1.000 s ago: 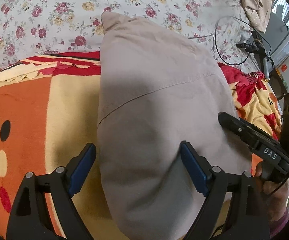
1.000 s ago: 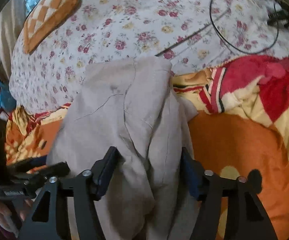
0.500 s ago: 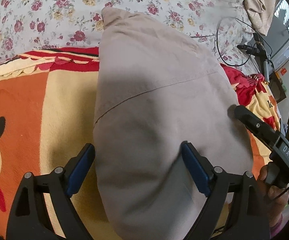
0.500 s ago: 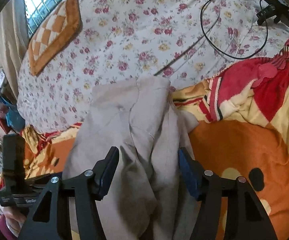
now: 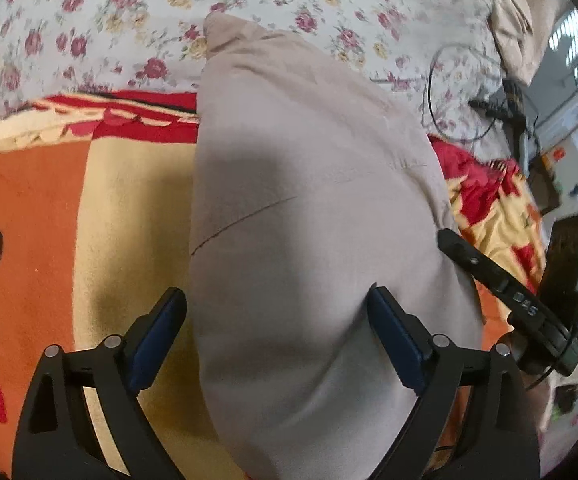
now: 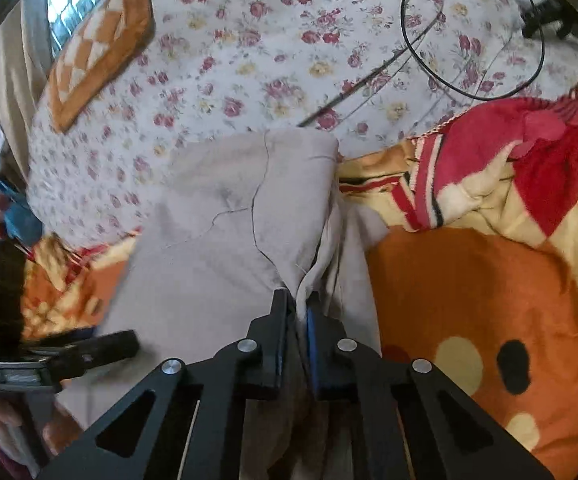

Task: Fold large clothes

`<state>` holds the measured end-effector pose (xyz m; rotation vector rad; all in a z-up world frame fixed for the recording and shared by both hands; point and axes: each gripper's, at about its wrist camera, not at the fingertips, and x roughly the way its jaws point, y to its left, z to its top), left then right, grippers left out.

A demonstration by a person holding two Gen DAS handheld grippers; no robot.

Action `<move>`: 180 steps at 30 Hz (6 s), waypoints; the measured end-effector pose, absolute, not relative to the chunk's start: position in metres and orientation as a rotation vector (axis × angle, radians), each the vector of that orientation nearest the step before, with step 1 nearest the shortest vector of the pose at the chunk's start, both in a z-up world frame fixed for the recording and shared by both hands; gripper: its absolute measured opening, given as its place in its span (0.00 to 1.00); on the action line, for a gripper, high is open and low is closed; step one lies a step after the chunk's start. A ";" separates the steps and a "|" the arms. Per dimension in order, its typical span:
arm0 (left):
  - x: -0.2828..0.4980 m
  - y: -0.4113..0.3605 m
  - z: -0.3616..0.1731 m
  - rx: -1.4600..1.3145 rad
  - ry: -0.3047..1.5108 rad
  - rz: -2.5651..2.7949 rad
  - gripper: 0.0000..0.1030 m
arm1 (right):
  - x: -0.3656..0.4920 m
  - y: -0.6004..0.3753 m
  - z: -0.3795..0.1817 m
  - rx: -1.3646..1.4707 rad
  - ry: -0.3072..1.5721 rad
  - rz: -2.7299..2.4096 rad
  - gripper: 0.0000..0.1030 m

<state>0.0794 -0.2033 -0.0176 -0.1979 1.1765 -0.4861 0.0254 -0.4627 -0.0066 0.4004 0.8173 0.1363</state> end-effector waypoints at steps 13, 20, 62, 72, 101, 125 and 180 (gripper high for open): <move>0.122 -0.195 -0.033 -0.360 1.247 -0.583 0.90 | 0.065 -0.496 -0.019 0.526 0.896 0.214 0.76; 0.128 -0.210 -0.042 -0.349 1.274 -0.634 0.90 | 0.080 -0.482 -0.028 0.539 0.935 0.339 0.79; -0.030 -0.087 0.037 -0.203 1.145 -0.557 0.32 | -0.044 -0.343 0.025 0.624 0.914 0.486 0.27; -0.032 -0.086 0.005 -0.182 1.157 -0.469 0.61 | -0.043 -0.332 0.006 0.437 0.964 0.362 0.37; 0.030 -0.089 0.002 -0.025 1.045 -0.116 0.88 | 0.054 -0.278 0.001 0.168 0.966 0.103 0.42; -0.047 -0.081 0.018 0.011 1.005 -0.077 0.89 | -0.066 -0.272 0.041 0.004 0.919 0.242 0.52; -0.096 -0.064 0.048 -0.034 0.815 0.028 0.89 | -0.106 -0.267 0.055 0.016 0.825 0.081 0.76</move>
